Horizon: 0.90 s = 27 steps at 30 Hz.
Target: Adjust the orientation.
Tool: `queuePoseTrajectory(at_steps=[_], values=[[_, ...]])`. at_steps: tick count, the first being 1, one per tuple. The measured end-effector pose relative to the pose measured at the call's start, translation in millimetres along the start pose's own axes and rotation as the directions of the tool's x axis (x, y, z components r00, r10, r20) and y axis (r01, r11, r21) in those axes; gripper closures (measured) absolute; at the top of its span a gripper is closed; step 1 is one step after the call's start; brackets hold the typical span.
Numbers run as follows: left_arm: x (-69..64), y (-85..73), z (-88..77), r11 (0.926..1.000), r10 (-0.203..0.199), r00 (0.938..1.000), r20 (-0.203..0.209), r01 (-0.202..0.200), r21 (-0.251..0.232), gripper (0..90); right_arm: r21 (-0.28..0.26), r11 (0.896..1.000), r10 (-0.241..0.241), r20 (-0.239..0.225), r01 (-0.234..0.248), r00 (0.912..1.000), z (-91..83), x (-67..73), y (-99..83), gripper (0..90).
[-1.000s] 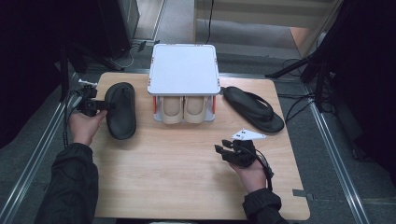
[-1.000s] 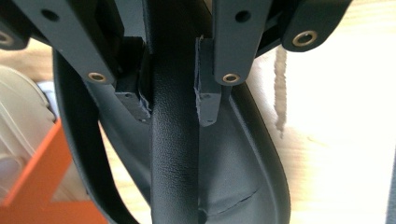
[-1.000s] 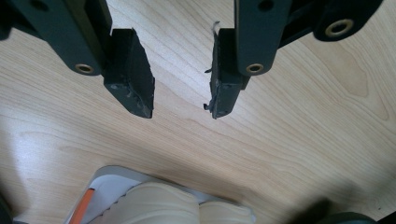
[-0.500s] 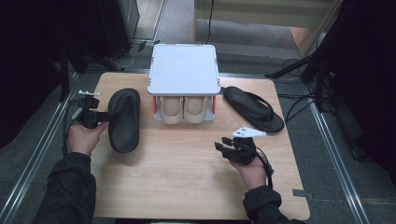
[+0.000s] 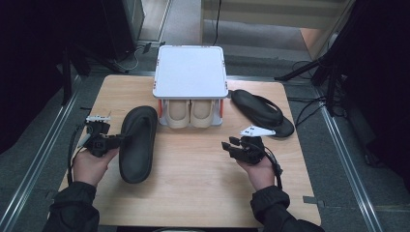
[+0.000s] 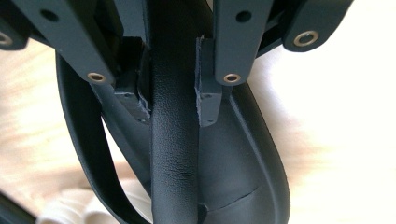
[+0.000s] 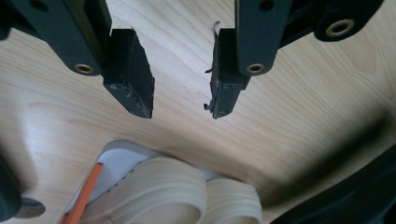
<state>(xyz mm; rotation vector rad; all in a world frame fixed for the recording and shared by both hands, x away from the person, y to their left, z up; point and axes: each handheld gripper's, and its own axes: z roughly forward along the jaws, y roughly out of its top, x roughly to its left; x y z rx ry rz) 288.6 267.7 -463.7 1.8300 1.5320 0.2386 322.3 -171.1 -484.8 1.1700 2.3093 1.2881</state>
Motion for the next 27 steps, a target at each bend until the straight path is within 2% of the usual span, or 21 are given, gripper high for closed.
queuePoseTrajectory(at_steps=[5,11,17,21,23,27], values=[[-11.9,-15.4,-4.5,1.0000,0.008,0.9996,0.027,-0.008,0.000,70.8,0.000,1.000,0.007,0.004,-0.007,1.0000,0.5,-3.5,2.9,59.9],[-18.2,-27.2,-2.1,0.9987,0.015,0.9987,0.048,-0.017,0.049,70.5,-0.008,1.000,0.012,0.009,-0.012,0.9999,1.8,-6.7,6.1,59.9],[-26.4,-35.6,0.6,0.9996,0.010,0.9957,0.092,-0.012,0.027,70.5,-0.005,1.000,0.007,0.005,-0.007,1.0000,4.9,-7.2,8.3,59.9],[-37.4,-40.0,9.4,0.9991,0.020,0.9934,0.113,-0.024,0.036,70.4,0.000,1.000,0.004,0.003,-0.004,1.0000,6.4,-6.4,9.0,59.9],[-42.8,-42.8,18.2,0.9971,0.032,0.9898,0.139,-0.041,0.064,70.2,0.001,1.000,0.001,0.005,-0.001,1.0000,6.6,-6.0,8.9,59.9],[-50.0,-47.1,31.7,0.9955,0.035,0.9880,0.150,-0.048,0.082,70.0,0.001,1.000,-0.002,0.005,0.002,1.0000,6.3,-5.5,8.9,59.9]])
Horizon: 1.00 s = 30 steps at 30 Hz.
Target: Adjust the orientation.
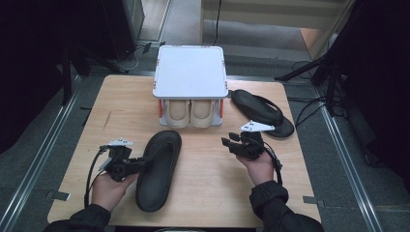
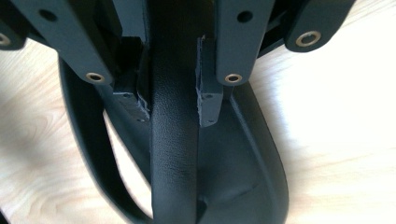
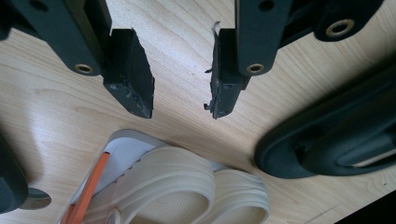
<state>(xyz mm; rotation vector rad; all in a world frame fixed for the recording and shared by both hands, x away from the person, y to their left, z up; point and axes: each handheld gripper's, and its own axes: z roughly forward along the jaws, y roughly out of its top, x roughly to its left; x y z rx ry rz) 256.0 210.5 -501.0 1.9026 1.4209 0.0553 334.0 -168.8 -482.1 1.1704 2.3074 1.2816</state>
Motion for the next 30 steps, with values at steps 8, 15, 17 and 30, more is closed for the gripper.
queuePoseTrajectory(at_steps=[8,15,17,30], values=[[-15.1,-0.4,17.6,0.9981,0.050,0.9987,-0.001,-0.050,0.036,69.2,0.005,1.000,-0.004,0.000,0.004,1.0000,0.6,0.8,-0.2,59.9],[-18.1,-0.6,21.8,0.9977,0.055,0.9984,0.014,-0.055,0.040,65.9,0.009,1.000,-0.009,0.000,0.009,1.0000,1.0,1.4,-0.4,59.9],[-17.3,0.0,20.8,0.9976,0.053,0.9982,0.027,-0.055,0.044,60.9,0.010,1.000,-0.010,0.001,0.010,0.9999,0.9,1.3,-0.5,59.9],[-7.8,12.6,-0.1,0.9973,0.072,0.9974,0.008,-0.072,-0.015,48.8,0.005,1.000,0.000,0.014,0.000,0.9999,-1.2,-2.3,-0.4,59.8]])
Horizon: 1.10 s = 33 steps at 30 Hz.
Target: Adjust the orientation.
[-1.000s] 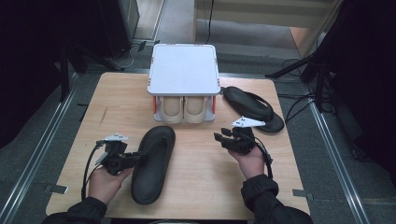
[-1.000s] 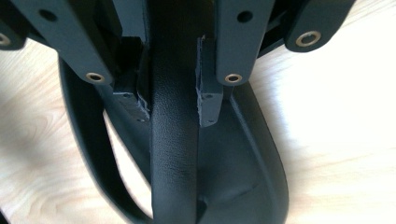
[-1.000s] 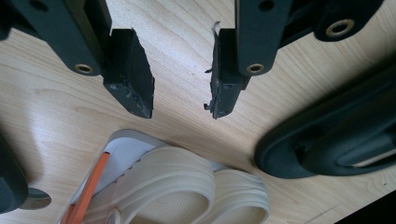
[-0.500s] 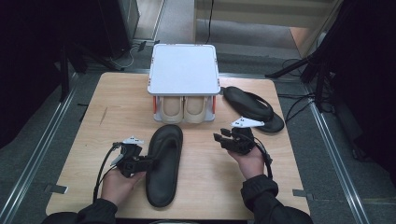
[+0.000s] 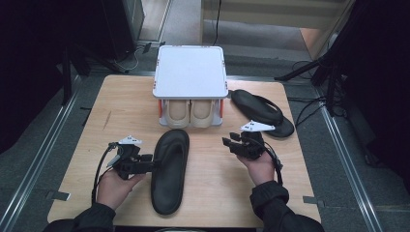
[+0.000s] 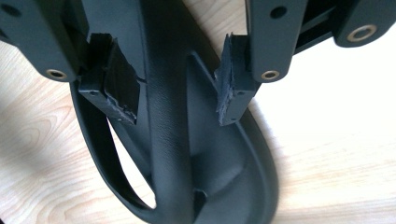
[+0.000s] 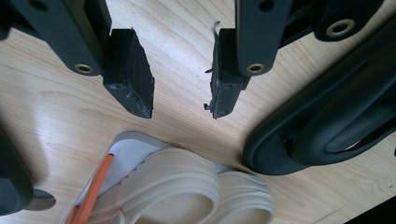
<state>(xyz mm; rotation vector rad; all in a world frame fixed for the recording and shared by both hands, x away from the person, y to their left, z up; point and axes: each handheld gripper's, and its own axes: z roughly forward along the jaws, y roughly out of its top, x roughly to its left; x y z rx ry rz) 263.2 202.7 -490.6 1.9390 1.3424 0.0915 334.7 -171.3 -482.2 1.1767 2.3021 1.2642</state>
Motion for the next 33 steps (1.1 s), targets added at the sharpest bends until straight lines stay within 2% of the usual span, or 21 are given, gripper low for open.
queuePoseTrajectory(at_steps=[5,10,18,22,28,33], values=[[5.0,3.8,-2.2,0.9998,0.018,0.9998,0.005,-0.018,0.004,45.7,-0.004,1.000,0.009,0.011,-0.009,0.9999,-5.2,-4.0,-0.7,60.6],[13.5,7.3,-4.7,0.9999,0.015,0.9999,-0.002,-0.015,0.002,44.9,-0.008,0.999,0.031,0.031,-0.031,0.9991,-9.4,-11.3,-2.3,61.2],[32.1,11.6,-6.3,1.0000,0.007,0.9994,-0.035,-0.007,-0.002,42.1,-0.012,0.998,0.068,0.067,-0.067,0.9954,-16.2,-27.4,-5.7,69.6],[39.4,12.4,-5.0,0.9999,0.006,0.9991,-0.042,-0.005,0.012,40.3,-0.018,0.995,0.098,0.089,-0.097,0.9912,-18.5,-37.0,-9.1,75.4],[43.2,15.3,-3.5,0.9997,0.024,0.9985,-0.048,-0.024,0.003,39.9,-0.003,0.990,0.141,0.106,-0.141,0.9843,-20.3,-50.6,-12.2,89.3],[44.3,14.7,-3.1,0.9992,0.038,0.9975,-0.059,-0.038,0.011,39.9,-0.011,0.988,0.152,0.139,-0.152,0.9786,-19.8,-60.5,-11.3,90.0]])
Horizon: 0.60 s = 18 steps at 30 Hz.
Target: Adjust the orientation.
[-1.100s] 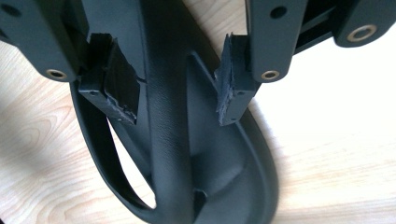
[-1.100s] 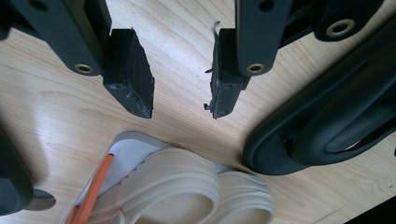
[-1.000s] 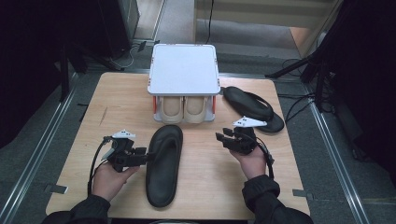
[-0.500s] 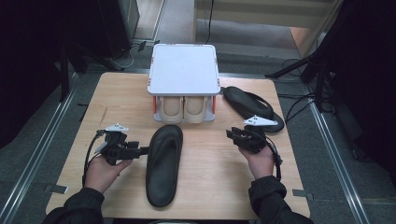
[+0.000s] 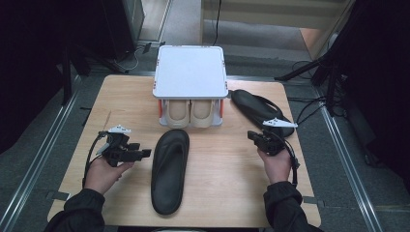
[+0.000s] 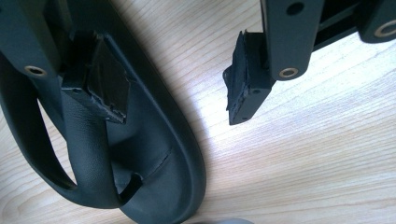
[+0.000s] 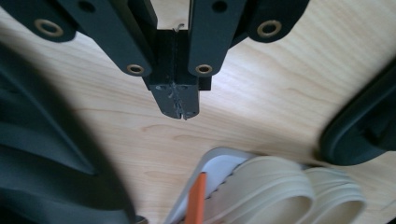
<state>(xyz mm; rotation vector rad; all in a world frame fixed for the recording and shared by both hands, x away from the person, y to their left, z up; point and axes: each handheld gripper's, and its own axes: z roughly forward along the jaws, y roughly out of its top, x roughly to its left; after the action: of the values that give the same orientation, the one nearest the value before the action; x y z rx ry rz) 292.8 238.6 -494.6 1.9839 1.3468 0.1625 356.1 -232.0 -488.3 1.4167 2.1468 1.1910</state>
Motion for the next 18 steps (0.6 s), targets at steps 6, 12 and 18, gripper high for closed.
queuePoseTrajectory(at_steps=[6,12,18], values=[[0.5,-0.1,-0.2,1.0000,-0.002,1.0000,-0.004,0.002,-0.007,40.0,0.006,1.000,0.022,0.030,-0.022,0.9993,5.8,-15.7,1.8,90.0],[-1.8,-0.4,1.8,0.9999,0.010,1.0000,0.003,-0.010,0.005,39.9,0.015,0.999,0.029,0.062,-0.030,0.9976,16.3,-29.0,5.1,90.0],[-0.9,-0.9,1.7,0.9999,0.011,0.9999,0.000,-0.011,0.005,39.9,0.020,0.998,0.050,0.086,-0.052,0.9950,25.7,-40.2,7.0,90.0]])
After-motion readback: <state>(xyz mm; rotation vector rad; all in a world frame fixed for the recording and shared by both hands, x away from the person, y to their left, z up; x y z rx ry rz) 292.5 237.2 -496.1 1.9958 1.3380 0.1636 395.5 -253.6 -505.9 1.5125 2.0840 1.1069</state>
